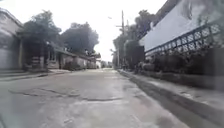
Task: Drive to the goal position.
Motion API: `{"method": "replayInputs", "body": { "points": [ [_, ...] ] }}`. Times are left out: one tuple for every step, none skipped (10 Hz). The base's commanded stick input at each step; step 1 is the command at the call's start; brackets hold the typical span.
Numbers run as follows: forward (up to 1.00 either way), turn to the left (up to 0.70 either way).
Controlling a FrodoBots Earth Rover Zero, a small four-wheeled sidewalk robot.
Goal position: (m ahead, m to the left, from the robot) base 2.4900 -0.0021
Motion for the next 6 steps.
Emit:
{"method": "replayInputs", "body": {
  "points": [
    [0.50, 0.00],
    [0.50, 0.00],
    [0.50, 0.00],
    [0.50, 0.00],
    [0.50, 0.00],
    [0.50, 0.00]
  ]
}}
